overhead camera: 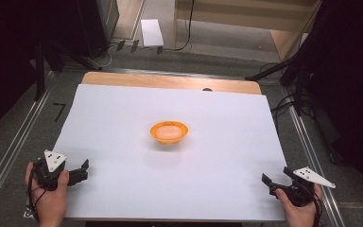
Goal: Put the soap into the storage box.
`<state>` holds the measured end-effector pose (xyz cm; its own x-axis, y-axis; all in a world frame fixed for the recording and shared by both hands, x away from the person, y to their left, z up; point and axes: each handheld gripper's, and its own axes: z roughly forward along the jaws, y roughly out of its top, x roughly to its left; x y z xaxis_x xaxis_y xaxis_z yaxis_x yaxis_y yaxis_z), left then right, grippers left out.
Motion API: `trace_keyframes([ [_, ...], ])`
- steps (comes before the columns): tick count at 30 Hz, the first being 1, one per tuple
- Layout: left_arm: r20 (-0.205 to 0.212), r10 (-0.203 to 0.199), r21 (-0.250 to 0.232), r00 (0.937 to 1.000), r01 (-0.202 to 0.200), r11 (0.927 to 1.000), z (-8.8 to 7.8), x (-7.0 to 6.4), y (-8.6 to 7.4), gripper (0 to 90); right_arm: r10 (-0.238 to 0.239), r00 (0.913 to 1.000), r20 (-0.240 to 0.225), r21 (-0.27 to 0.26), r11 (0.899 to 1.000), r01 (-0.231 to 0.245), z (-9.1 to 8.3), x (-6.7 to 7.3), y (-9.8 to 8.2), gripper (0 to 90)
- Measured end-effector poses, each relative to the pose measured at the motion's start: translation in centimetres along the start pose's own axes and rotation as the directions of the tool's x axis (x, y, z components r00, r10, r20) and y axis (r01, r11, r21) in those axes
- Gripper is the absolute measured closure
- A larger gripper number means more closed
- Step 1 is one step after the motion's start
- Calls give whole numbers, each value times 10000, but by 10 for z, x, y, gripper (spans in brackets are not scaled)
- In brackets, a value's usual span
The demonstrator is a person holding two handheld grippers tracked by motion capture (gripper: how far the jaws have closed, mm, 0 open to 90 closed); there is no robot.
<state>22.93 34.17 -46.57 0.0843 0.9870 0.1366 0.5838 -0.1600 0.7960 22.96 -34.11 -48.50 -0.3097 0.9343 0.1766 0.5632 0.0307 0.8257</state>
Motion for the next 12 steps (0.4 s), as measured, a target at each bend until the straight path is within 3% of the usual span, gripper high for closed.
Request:
trace_keyframes([
  [3, 51, -84, -41, 10000, 84, 10000, -1, 1, 0, 0, 244, 9994, 257, -141, 9996, -240, -9, -10, -4, 28],
  [5, 45, -125, -89, 9999, 125, 9999, -1, 2, 0, 0, 687, 9970, 356, -511, 9965, -669, -20, -20, -10, 46],
  [12, 64, -119, -55, 9999, 120, 9999, 0, 1, 0, 0, 885, 9956, 316, -757, 9934, -859, -25, -25, -14, 75],
])
